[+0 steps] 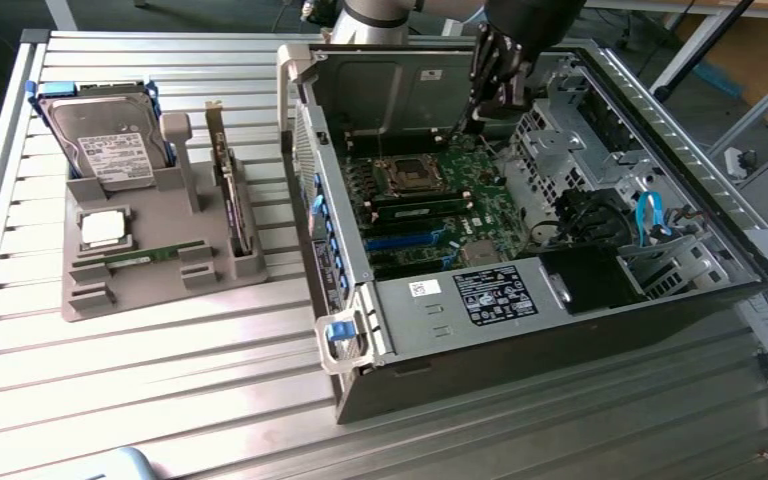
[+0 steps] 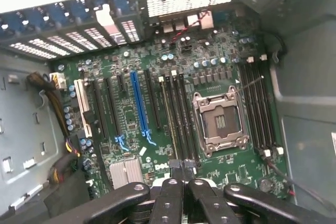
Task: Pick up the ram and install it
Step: 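Press down the ram until it locks into place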
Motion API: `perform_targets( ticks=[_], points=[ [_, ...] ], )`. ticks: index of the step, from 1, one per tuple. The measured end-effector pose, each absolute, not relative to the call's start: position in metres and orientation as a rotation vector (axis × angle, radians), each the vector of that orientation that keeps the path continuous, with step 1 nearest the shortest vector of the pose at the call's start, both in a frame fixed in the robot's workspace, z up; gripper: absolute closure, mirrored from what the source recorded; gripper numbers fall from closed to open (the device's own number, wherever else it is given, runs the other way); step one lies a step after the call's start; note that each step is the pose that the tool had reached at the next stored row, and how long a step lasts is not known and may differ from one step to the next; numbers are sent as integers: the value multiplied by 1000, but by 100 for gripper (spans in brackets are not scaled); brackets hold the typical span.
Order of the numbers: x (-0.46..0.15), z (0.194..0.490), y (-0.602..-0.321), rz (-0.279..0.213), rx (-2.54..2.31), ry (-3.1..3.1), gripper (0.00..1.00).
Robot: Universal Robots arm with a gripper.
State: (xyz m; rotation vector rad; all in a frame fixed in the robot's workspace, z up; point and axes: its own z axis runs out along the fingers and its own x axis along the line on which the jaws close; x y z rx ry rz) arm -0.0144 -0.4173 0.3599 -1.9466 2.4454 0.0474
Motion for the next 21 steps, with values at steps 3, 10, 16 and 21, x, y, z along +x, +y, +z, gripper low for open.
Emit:
perform_targets(
  ticks=[3, 10, 16, 21],
  points=[
    [-14, 360, -417, 47, -1898, 2482, 90],
    [-14, 360, -417, 46, -1778, 2568, 90],
    [-14, 360, -417, 44, -1668, 2639, 90],
    [-14, 360, -417, 43, -1560, 2704, 90]
  ],
)
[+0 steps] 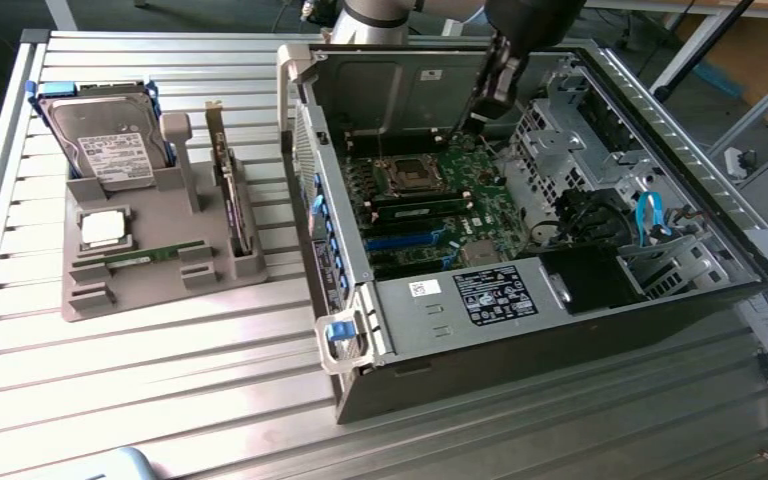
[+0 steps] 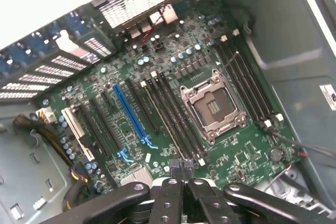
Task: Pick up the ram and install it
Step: 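Press down the ram until it locks into place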
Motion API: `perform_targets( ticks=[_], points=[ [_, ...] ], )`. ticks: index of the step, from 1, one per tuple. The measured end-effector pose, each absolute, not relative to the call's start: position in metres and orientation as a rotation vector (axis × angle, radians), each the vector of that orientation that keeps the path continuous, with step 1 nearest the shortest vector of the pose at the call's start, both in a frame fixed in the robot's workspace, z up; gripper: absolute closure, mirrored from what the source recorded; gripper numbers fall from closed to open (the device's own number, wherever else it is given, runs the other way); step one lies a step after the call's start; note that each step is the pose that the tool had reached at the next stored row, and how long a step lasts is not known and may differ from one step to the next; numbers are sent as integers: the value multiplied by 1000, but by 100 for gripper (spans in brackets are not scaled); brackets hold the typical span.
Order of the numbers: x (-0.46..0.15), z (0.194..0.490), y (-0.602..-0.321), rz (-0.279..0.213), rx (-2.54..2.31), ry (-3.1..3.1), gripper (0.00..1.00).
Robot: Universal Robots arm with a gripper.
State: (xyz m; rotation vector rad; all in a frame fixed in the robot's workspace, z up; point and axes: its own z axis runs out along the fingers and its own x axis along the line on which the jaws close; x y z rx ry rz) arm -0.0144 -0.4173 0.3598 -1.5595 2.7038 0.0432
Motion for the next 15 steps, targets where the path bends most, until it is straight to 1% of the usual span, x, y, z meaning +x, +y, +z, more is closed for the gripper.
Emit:
perform_targets(
  ticks=[15],
  points=[
    [-14, 360, -417, 39, -1243, 2860, 90]
  ],
)
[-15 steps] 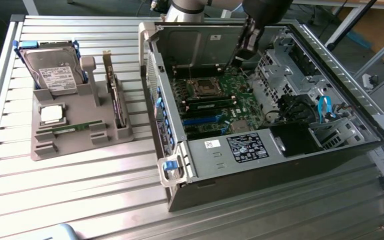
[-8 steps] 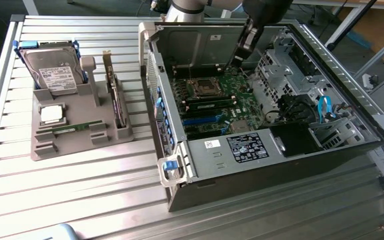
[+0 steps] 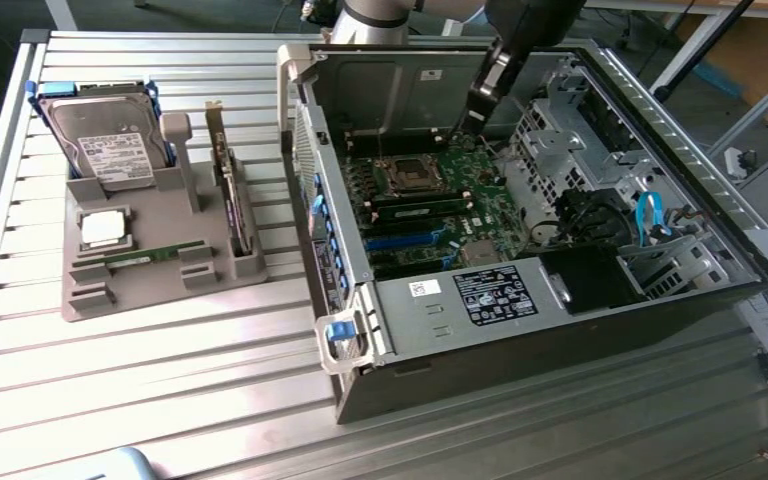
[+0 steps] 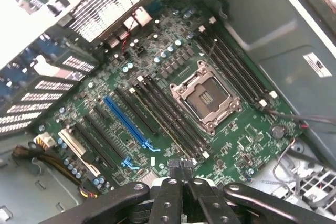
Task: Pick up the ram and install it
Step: 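Press down the ram until it locks into place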
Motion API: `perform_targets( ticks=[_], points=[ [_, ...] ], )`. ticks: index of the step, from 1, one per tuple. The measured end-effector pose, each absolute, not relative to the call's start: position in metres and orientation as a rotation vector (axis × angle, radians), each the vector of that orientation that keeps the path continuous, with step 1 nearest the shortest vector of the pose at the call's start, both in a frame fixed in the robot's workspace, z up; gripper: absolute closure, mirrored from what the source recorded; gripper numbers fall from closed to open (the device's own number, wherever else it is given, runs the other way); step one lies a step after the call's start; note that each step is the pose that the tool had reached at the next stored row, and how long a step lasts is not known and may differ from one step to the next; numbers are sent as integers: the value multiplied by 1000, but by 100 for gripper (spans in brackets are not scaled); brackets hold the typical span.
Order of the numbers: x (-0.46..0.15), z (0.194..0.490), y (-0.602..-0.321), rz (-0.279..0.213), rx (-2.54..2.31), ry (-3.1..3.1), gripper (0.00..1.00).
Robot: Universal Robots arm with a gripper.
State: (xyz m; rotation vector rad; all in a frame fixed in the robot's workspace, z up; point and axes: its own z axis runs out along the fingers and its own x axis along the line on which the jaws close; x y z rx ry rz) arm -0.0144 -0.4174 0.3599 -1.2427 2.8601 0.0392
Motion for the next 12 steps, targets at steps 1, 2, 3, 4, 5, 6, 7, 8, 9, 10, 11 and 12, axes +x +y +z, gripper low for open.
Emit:
perform_targets(
  ticks=[1, 2, 3, 4, 5, 6, 7, 8, 9, 10, 11, 12],
  points=[
    [-14, 360, -417, 39, -1221, 2869, 90],
    [-14, 360, -417, 39, -1200, 2878, 90],
    [-14, 360, -417, 39, -1178, 2887, 90],
    [-14, 360, -417, 38, -1153, 2897, 90],
    [-14, 360, -417, 38, -1131, 2905, 90],
    [-14, 360, -417, 38, -1107, 2914, 90],
    [-14, 360, -417, 37, -1087, 2921, 90],
    [-14, 360, -417, 37, -1062, 2930, 90],
    [-14, 360, -417, 37, -1040, 2938, 90],
    [-14, 360, -417, 36, -1011, 2948, 90],
    [-14, 360, -417, 36, -989, 2955, 90],
    [-14, 360, -417, 36, -968, 2962, 90]
  ],
)
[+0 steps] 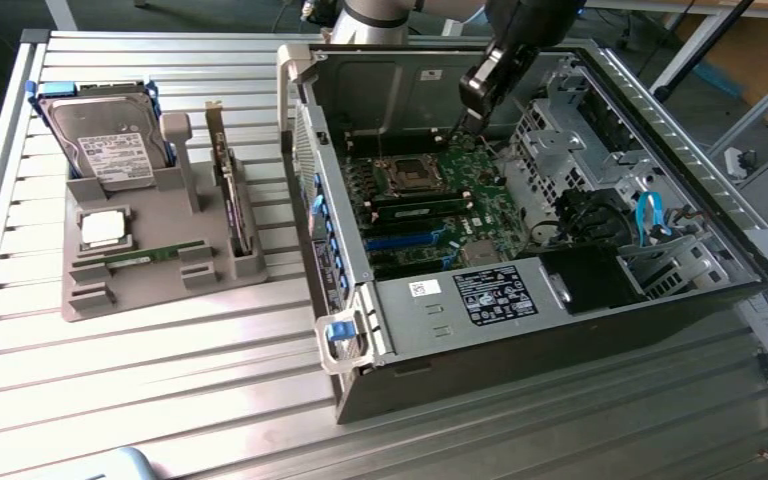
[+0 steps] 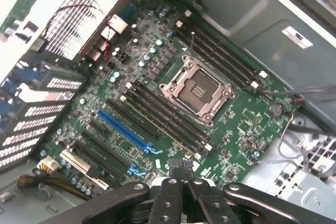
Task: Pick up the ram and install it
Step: 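Press down the ram until it locks into place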
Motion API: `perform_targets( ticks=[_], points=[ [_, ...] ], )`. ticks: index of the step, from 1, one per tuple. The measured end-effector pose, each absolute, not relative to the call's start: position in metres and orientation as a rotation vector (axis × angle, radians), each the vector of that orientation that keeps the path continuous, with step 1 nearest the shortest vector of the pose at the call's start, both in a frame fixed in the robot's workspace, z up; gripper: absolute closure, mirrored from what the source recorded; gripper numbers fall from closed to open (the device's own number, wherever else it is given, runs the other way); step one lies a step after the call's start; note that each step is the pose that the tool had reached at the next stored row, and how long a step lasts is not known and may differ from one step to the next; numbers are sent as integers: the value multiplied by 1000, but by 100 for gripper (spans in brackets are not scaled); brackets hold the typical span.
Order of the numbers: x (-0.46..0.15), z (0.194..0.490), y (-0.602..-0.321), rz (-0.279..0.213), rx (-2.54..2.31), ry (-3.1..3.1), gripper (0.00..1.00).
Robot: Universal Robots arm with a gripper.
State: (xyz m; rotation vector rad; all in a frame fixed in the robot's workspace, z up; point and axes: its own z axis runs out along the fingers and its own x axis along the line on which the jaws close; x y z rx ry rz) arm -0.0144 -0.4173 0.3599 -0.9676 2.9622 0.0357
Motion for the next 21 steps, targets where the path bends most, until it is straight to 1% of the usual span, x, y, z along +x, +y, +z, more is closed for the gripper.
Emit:
perform_targets(
  ticks=[21],
  points=[
    [-14, 360, -417, 29, -482, 3075, 90]
  ],
)
